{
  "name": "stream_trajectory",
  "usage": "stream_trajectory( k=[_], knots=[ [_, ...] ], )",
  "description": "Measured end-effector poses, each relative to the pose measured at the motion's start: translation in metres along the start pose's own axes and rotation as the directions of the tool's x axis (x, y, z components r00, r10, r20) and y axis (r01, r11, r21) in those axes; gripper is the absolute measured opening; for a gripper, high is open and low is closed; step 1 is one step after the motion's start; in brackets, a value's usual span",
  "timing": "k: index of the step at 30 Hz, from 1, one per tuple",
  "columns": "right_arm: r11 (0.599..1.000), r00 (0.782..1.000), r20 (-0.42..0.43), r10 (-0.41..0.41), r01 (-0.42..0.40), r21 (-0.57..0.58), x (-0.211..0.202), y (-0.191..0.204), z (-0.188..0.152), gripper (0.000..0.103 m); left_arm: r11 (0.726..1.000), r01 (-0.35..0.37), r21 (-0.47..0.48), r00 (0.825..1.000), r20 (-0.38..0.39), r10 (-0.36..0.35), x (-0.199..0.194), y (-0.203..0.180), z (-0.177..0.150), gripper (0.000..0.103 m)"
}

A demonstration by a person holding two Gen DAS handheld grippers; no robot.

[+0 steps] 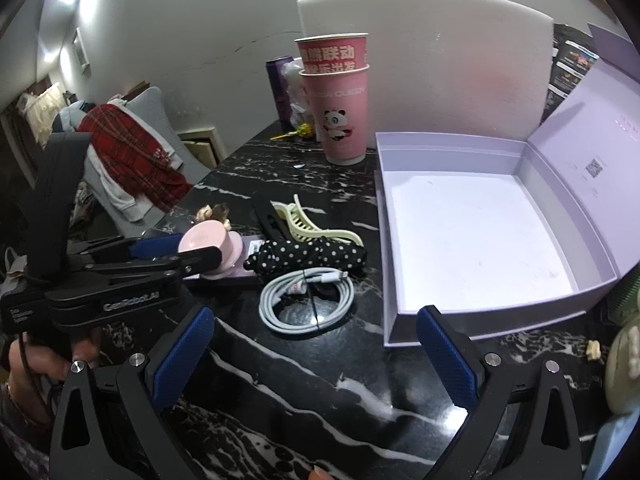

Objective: Organize rigid objects
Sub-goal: 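Lower the left gripper onto the pink round compact and close it, then lift the pink compact with the left gripper while the right gripper grasps the white cable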

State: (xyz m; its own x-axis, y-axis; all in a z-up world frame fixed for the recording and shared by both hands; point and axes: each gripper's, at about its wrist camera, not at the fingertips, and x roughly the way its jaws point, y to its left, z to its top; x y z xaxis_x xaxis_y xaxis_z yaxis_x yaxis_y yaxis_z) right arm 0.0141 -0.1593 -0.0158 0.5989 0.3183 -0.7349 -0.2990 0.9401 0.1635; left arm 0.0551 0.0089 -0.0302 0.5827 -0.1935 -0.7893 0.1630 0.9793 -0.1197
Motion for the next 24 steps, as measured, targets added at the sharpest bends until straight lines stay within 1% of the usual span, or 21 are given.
stream_trajectory(
  k=[10,19,22,24],
  knots=[
    [0.999,0.999,-0.005,0.042,-0.042,-0.03,0.005,0.009,-0.001,0.103,1.0,0.021,0.02,1.0,0.015,-0.021,0.002,0.001,0.002,0.05],
    [0.994,0.995,-0.021,0.096,-0.097,-0.044,0.015,0.019,-0.005,0.1,1.0,0.004,0.009,1.0,0.007,-0.004,-0.017,0.011,-0.014,0.05],
    [0.995,0.996,-0.034,0.088,-0.09,-0.051,0.023,0.022,-0.007,0.1,1.0,-0.009,-0.005,1.0,0.004,0.009,-0.022,0.018,-0.02,0.05],
    [0.996,0.998,-0.034,0.06,-0.062,-0.068,0.029,0.026,-0.007,0.1,1.0,-0.02,-0.018,1.0,0.002,0.02,-0.024,0.023,-0.025,0.05]
  ],
)
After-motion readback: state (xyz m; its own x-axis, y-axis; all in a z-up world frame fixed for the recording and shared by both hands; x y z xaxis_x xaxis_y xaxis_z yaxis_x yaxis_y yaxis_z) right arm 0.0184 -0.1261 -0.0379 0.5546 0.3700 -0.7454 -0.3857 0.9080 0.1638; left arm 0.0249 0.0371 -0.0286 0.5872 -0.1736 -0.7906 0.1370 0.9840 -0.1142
